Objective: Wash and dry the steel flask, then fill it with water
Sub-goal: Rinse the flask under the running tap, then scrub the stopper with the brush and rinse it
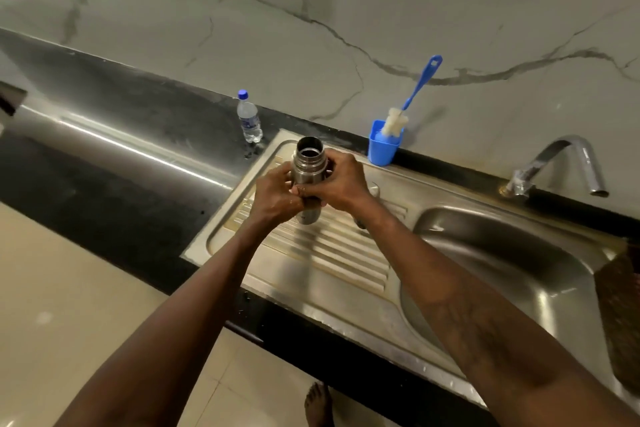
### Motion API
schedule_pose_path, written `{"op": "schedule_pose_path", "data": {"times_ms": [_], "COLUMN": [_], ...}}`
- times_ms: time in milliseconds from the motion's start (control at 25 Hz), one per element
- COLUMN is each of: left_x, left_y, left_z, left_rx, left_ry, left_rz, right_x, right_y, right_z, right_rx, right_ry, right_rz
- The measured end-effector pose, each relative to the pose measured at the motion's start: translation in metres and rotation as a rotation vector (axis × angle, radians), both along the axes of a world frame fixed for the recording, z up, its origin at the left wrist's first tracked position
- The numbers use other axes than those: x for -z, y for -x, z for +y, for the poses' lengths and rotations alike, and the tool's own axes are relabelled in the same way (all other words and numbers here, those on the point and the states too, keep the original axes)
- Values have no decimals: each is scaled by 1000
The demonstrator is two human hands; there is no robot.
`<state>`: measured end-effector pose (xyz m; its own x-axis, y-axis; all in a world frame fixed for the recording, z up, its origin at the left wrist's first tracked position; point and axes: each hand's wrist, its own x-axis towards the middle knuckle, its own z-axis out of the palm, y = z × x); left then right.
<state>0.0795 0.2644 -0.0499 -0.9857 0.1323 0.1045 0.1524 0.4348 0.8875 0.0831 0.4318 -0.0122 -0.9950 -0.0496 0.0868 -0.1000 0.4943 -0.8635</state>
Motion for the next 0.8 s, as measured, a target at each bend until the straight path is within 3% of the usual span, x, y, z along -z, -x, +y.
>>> {"op": "schedule_pose_path", "data": {"times_ms": [280,800], "left_x": [25,39], "left_y": [8,11], "left_z": [-48,-56], "left_rx": [-201,-253], "left_ry": [5,74], "left_rz": [17,33], "right_x": [18,33], "right_y": [33,44], "right_z": [-56,-69], "right_rx": [-119,-182], "right_ry": [-67,-65], "right_rz": [-11,-95]}}
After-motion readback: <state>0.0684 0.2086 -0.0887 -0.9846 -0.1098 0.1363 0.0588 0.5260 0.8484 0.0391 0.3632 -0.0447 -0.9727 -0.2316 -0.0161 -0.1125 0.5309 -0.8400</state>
